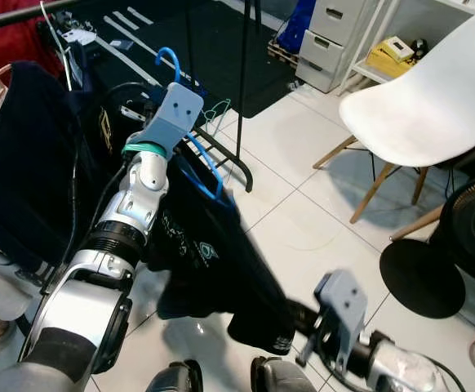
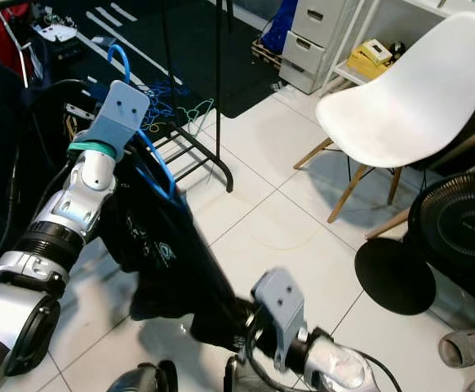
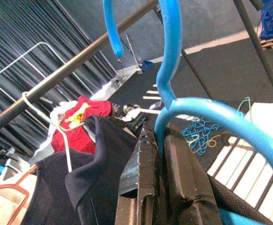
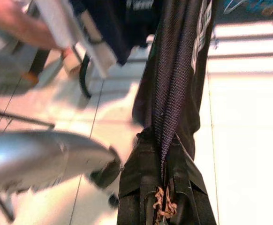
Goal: Hang hanger
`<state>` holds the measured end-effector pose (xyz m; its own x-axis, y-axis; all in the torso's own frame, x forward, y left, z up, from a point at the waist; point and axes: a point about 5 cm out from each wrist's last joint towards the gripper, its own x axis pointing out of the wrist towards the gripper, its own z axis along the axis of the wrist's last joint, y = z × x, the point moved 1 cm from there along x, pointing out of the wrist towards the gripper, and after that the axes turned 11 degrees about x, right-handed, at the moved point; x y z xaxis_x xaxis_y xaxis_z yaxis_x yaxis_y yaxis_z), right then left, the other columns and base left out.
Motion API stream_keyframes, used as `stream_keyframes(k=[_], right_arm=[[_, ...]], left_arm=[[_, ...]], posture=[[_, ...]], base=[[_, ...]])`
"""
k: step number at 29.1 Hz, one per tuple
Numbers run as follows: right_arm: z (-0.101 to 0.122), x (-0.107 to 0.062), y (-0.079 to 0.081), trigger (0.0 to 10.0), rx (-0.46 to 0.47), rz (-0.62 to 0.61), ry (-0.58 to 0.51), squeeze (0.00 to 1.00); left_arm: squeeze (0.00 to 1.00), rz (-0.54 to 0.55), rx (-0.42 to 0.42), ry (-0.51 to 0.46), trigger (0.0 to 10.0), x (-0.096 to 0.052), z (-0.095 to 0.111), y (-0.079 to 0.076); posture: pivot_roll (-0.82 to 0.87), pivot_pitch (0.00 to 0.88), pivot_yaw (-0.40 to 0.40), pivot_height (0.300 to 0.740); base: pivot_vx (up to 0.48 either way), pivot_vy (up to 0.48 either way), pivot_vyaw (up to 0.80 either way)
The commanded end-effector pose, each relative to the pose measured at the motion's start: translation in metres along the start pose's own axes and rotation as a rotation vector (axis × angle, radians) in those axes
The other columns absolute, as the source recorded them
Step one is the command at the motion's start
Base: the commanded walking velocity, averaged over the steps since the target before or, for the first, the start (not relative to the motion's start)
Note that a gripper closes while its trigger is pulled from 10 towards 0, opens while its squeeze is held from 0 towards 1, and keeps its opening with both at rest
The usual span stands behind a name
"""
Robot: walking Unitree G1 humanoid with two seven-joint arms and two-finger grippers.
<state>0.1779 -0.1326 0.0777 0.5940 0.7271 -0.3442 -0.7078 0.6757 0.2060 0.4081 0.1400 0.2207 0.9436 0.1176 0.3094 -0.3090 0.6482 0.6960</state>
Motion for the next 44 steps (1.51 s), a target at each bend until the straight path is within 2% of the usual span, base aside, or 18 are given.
stream_keyframes(k=[1, 7, 12, 13, 14, 16, 17, 20, 21, 24, 27, 31, 33, 36, 40, 42, 43, 44], right_arm=[[-0.022, -0.006, -0.001, 0.0, -0.017, -0.003, 0.135, 0.0], [-0.03, -0.005, -0.016, 0.0, -0.177, -0.085, 0.243, 0.0], [-0.024, 0.0, -0.024, 0.0, -0.182, -0.135, 0.206, 0.0], [-0.018, 0.003, -0.033, 0.0, -0.211, -0.207, 0.176, 0.0], [-0.018, 0.003, -0.033, 0.0, -0.211, -0.207, 0.176, 0.0], [0.013, 0.012, -0.056, 0.0, -0.181, -0.387, 0.007, 0.0], [0.034, 0.015, -0.071, 0.0, -0.155, -0.507, -0.103, 0.0], [0.049, 0.016, -0.082, 0.0, -0.112, -0.588, -0.188, 0.0], [0.064, 0.016, -0.092, 0.0, -0.091, -0.651, -0.261, 0.0], [0.076, 0.016, -0.098, 0.0, -0.076, -0.683, -0.32, 0.0], [0.111, 0.012, -0.11, 0.0, -0.091, -0.714, -0.47, 0.0], [0.122, 0.007, -0.115, 0.0, -0.098, -0.742, -0.515, 0.0], [0.13, -0.005, -0.129, 0.0, -0.099, -0.841, -0.552, 0.0], [0.138, -0.016, -0.141, 0.0, -0.101, -0.933, -0.59, 0.0], [0.141, -0.019, -0.142, 0.0, -0.102, -0.939, -0.605, 0.0], [0.149, -0.023, -0.143, 0.0, -0.118, -0.932, -0.635, 0.0], [0.149, -0.023, -0.143, 0.0, -0.118, -0.932, -0.635, 0.0], [0.151, -0.024, -0.143, 0.0, -0.132, -0.925, -0.636, 0.0]], left_arm=[[0.0, 0.066, -0.013, -0.008, 10.0, 0.007, 0.004, 0.014], [0.0, 0.069, -0.026, -0.014, 10.0, 0.007, 0.006, 0.015], [0.0, 0.069, -0.03, -0.018, 10.0, 0.007, 0.007, 0.014], [0.0, 0.068, -0.032, -0.02, 10.0, 0.007, 0.007, 0.014], [0.0, 0.068, -0.032, -0.02, 10.0, 0.007, 0.007, 0.014], [0.0, 0.06, -0.085, -0.054, 10.0, 0.005, 0.013, 0.013], [0.0, 0.019, -0.187, -0.091, 10.0, 0.002, 0.022, 0.01], [0.0, -0.016, -0.254, -0.129, 10.0, -0.001, 0.029, 0.008], [0.0, -0.093, -0.32, -0.176, 10.0, -0.005, 0.036, 0.004], [0.0, -0.17, -0.362, -0.223, 10.0, -0.011, 0.041, 0.0], [0.0, -0.426, -0.431, -0.305, 10.0, -0.035, 0.043, -0.01], [0.0, -0.519, -0.455, -0.32, 10.0, -0.047, 0.04, -0.014], [0.0, -0.629, -0.438, -0.355, 10.0, -0.063, 0.037, -0.017], [0.0, -0.721, -0.452, -0.386, 10.0, -0.076, 0.036, -0.015], [0.0, -0.726, -0.463, -0.401, 10.0, -0.078, 0.037, -0.012], [0.0, -0.671, -0.558, -0.394, 10.0, -0.074, 0.042, 0.0], [0.0, -0.671, -0.558, -0.394, 10.0, -0.074, 0.042, 0.0], [0.0, -0.541, -0.613, -0.356, 10.0, -0.063, 0.043, 0.011]], posture=[[-0.19, 0.073, 0.043, 0.74], [-0.19, 0.074, 0.041, 0.74], [-0.19, 0.074, 0.041, 0.74], [-0.19, 0.074, 0.043, 0.74], [-0.19, 0.074, 0.043, 0.74], [-0.19, 0.075, 0.047, 0.74], [-0.19, 0.073, 0.05, 0.74], [-0.19, 0.074, 0.051, 0.74], [-0.18, 0.073, 0.051, 0.74], [-0.18, 0.071, 0.05, 0.74], [-0.17, 0.073, 0.049, 0.74], [-0.17, 0.074, 0.048, 0.74], [-0.17, 0.076, 0.048, 0.74], [-0.17, 0.077, 0.046, 0.74], [-0.17, 0.077, 0.045, 0.74], [-0.16, 0.077, 0.044, 0.74], [-0.16, 0.077, 0.044, 0.74], [-0.17, 0.077, 0.043, 0.74]], base=[[0.0, 0.0, 0.0], [0.0, 0.0, 0.0], [0.0, 0.0, 0.0], [0.0, 0.0, 0.0], [0.0, 0.0, 0.0], [0.0, 0.0, 0.0], [0.0, 0.0, 0.0], [0.0, 0.0, 0.0], [0.0, 0.0, 0.0], [0.0, 0.0, 0.0], [0.0, 0.0, 0.0], [0.0, 0.0, 0.0], [0.0, 0.0, 0.0], [0.0, 0.0, 0.0], [0.0, 0.0, 0.0], [0.0, 0.0, 0.0], [0.0, 0.0, 0.0], [0.0, 0.0, 0.0]])
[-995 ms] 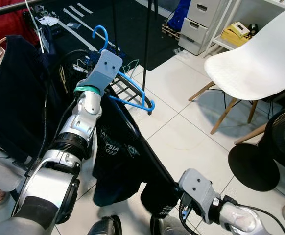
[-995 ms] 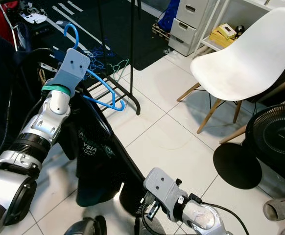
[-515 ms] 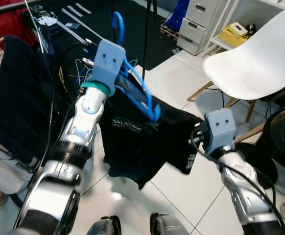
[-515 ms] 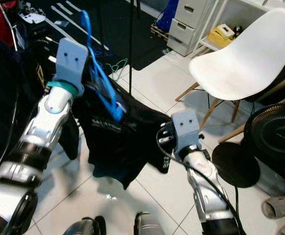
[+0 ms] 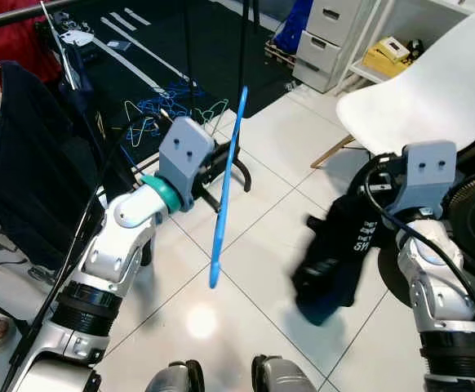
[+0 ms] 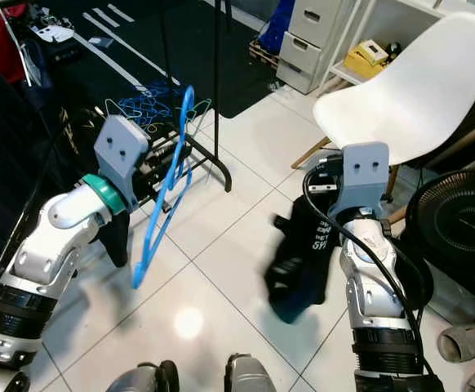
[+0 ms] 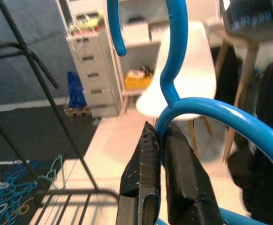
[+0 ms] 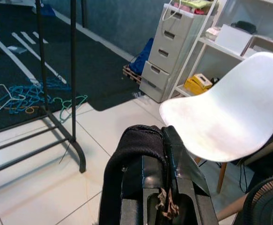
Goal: Hang hanger
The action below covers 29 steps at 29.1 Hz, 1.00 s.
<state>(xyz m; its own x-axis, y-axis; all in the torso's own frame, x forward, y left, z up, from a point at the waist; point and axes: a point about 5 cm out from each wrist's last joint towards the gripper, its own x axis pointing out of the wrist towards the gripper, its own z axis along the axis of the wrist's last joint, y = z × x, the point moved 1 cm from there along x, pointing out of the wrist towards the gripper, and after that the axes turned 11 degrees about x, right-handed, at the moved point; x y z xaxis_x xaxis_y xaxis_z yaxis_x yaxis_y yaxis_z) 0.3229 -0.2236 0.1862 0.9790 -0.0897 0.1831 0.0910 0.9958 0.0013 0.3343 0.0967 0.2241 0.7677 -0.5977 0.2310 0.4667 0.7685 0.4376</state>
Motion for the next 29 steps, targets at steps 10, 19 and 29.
stream_keyframes(k=[10, 19, 29], right_arm=[[0.017, -0.008, 0.027, 0.0, 0.176, 0.071, -0.115, 0.0], [0.026, -0.016, 0.053, 10.0, 0.264, 0.092, -0.2, 0.0], [0.033, -0.009, 0.035, 10.0, 0.061, -0.031, -0.253, 0.0]], left_arm=[[0.0, 0.41, 0.106, 0.023, 10.0, -0.006, 0.005, 0.026], [0.0, 0.363, 0.108, 0.09, 10.0, -0.018, -0.009, 0.008], [0.0, 0.398, 0.078, 0.111, 10.0, -0.016, -0.008, 0.003]], posture=[[-0.17, 0.081, 0.045, 0.74], [-0.16, 0.076, 0.049, 0.74], [-0.16, 0.054, 0.053, 0.74]], base=[[0.0, 0.0, 0.0], [0.0, 0.0, 0.0], [0.0, 0.0, -0.4]])
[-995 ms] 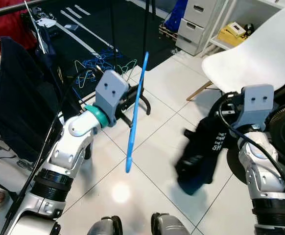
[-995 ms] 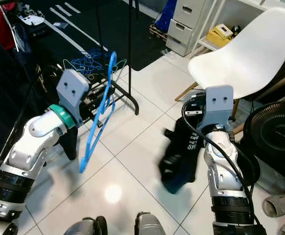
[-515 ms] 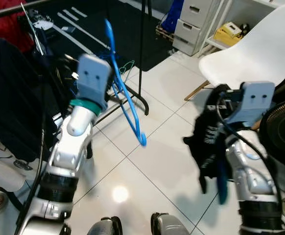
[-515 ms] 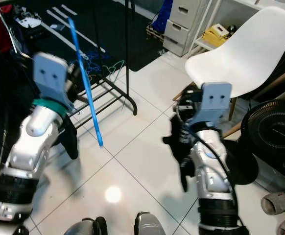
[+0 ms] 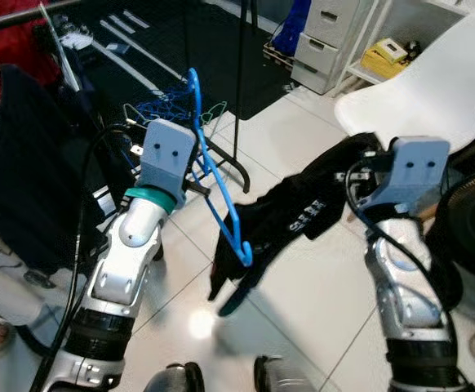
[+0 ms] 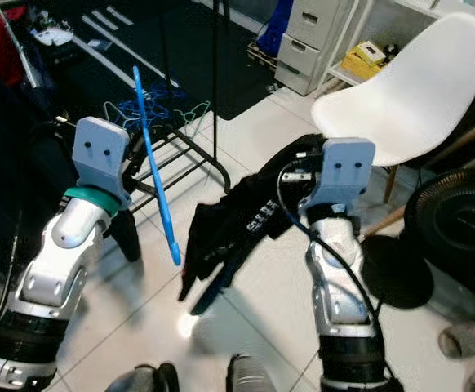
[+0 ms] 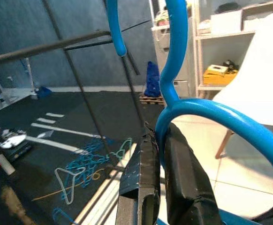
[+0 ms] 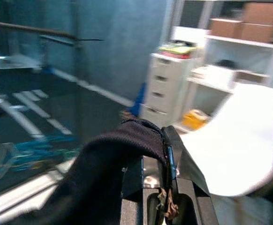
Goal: Hang hanger
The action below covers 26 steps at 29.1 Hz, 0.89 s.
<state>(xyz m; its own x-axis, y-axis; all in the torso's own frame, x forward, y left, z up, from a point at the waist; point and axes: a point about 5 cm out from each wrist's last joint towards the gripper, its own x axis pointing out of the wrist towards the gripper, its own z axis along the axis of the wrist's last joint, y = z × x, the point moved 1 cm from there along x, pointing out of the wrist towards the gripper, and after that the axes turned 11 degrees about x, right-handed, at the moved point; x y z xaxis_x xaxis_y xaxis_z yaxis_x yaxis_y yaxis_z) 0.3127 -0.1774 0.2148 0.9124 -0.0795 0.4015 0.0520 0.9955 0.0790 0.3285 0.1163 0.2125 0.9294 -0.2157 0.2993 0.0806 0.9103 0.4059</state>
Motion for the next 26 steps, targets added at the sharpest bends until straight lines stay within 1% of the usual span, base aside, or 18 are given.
stream_keyframes(k=[1, 2, 3, 4, 7, 8, 9, 11, 13, 14, 16, 18, 20, 26], right_arm=[[0.003, 0.0, -0.01, 10.0, -0.03, -0.041, -0.026, 0.0], [0.007, 0.004, -0.015, 10.0, -0.041, -0.06, -0.038, 0.0], [0.011, 0.008, -0.02, 10.0, -0.042, -0.074, -0.05, 0.0], [0.014, 0.012, -0.023, 10.0, -0.043, -0.082, -0.058, 0.0], [0.014, 0.012, -0.023, 10.0, -0.043, -0.082, -0.058, 0.0], [0.017, 0.016, -0.024, 10.0, -0.039, -0.083, -0.066, 0.0], [0.017, 0.016, -0.024, 10.0, -0.039, -0.083, -0.066, 0.0], [0.017, 0.016, -0.023, 10.0, -0.036, -0.081, -0.067, 0.0], [0.017, 0.018, -0.021, 10.0, -0.035, -0.079, -0.068, 0.0], [0.016, 0.02, -0.016, 10.0, -0.026, -0.068, -0.067, 0.0], [0.016, 0.02, -0.016, 10.0, -0.026, -0.068, -0.067, 0.0], [0.016, 0.021, -0.015, 10.0, -0.024, -0.064, -0.067, 0.0], [0.015, 0.022, -0.012, 10.0, -0.019, -0.056, -0.063, 0.0], [0.015, 0.024, -0.009, 10.0, -0.013, -0.047, -0.067, 0.0]], left_arm=[[0.0, -0.009, -0.011, -0.007, 10.0, 0.0, 0.004, -0.005], [0.0, -0.003, -0.025, -0.007, 10.0, 0.002, 0.006, -0.004], [0.0, -0.011, -0.077, 0.017, 10.0, 0.003, 0.006, -0.005], [0.0, -0.021, -0.11, 0.03, 10.0, 0.003, 0.007, -0.006], [0.0, -0.021, -0.11, 0.03, 10.0, 0.003, 0.007, -0.006], [0.0, -0.019, -0.113, 0.036, 10.0, 0.002, 0.009, -0.008], [0.0, -0.019, -0.113, 0.036, 10.0, 0.002, 0.009, -0.008], [0.0, -0.015, -0.099, 0.032, 10.0, 0.002, 0.009, -0.009], [0.0, -0.016, -0.113, 0.039, 10.0, 0.001, 0.009, -0.009], [0.0, -0.016, -0.12, 0.046, 10.0, -0.001, 0.009, -0.008], [0.0, -0.016, -0.12, 0.046, 10.0, -0.001, 0.009, -0.008], [0.0, -0.015, -0.113, 0.048, 10.0, -0.002, 0.009, -0.007], [0.0, -0.014, -0.08, 0.045, 10.0, -0.003, 0.008, -0.005], [0.0, -0.024, -0.059, 0.04, 10.0, -0.002, 0.009, -0.004]], posture=[[-0.16, 0.054, 0.053, 0.74], [-0.17, 0.044, 0.055, 0.74], [-0.17, 0.041, 0.057, 0.74], [-0.17, 0.041, 0.057, 0.74], [-0.17, 0.041, 0.057, 0.74], [-0.17, 0.037, 0.057, 0.74], [-0.17, 0.037, 0.057, 0.74], [-0.17, 0.037, 0.057, 0.74], [-0.16, 0.03, 0.055, 0.74], [-0.15, 0.026, 0.054, 0.74], [-0.15, 0.026, 0.054, 0.74], [-0.15, 0.026, 0.053, 0.74], [-0.14, 0.025, 0.051, 0.74], [-0.14, 0.026, 0.051, 0.74]], base=[[0.0, 0.0, -0.8], [0.0, 0.0, -0.79], [0.0, 0.0, -0.8], [0.0, 0.0, -0.8], [0.0, 0.0, -0.8], [0.0, 0.0, -0.8], [0.0, 0.0, -0.8], [0.0, 0.0, -0.8], [0.0, 0.0, -0.8], [0.0, 0.0, -0.8], [0.0, 0.0, -0.8], [0.0, 0.0, -0.8], [0.0, 0.0, -0.8], [0.0, 0.0, -0.8]])
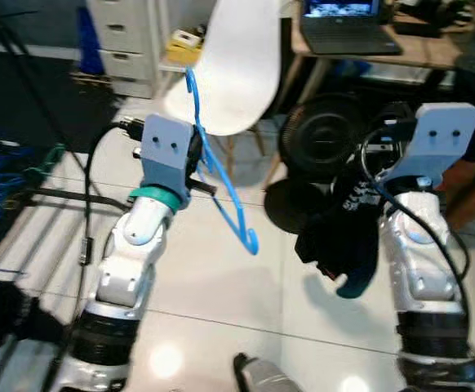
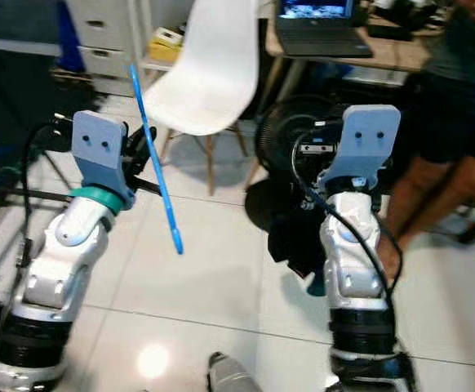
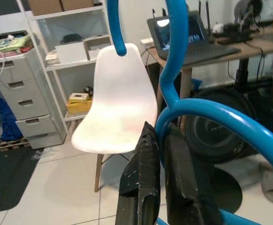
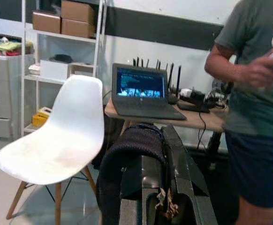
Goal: Hang hanger
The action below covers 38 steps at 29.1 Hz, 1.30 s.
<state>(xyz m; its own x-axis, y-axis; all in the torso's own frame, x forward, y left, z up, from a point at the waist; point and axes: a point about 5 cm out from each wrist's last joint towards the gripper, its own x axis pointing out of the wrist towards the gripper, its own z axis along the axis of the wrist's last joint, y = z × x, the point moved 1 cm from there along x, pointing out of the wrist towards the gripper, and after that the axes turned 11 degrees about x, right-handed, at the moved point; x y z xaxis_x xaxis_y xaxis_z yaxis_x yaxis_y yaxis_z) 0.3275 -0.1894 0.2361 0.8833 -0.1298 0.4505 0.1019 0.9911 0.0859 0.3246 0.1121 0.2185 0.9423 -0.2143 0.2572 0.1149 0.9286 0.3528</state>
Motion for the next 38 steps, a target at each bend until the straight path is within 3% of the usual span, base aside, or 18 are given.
stream_keyframes(k=[1, 21, 38], right_arm=[[0.004, 0.002, 0.002, 10.0, -0.003, 0.01, -0.02, 0.0], [0.013, 0.007, 0.013, 10.0, 0.008, 0.049, -0.058, 0.0], [0.011, 0.007, 0.015, 10.0, 0.007, 0.061, -0.046, 0.0]], left_arm=[[0.0, -0.01, 0.02, -0.019, 10.0, 0.001, 0.005, -0.003], [0.0, 0.008, 0.024, -0.068, 10.0, 0.007, 0.021, -0.009], [0.0, 0.038, 0.035, -0.047, 10.0, 0.009, 0.017, -0.008]], posture=[[-0.13, 0.031, 0.049, 0.74], [-0.12, 0.042, 0.04, 0.74], [-0.12, 0.046, 0.033, 0.74]], base=[[0.0, 0.0, -0.8], [0.0, 0.0, -0.8], [0.0, 0.0, -0.8]])
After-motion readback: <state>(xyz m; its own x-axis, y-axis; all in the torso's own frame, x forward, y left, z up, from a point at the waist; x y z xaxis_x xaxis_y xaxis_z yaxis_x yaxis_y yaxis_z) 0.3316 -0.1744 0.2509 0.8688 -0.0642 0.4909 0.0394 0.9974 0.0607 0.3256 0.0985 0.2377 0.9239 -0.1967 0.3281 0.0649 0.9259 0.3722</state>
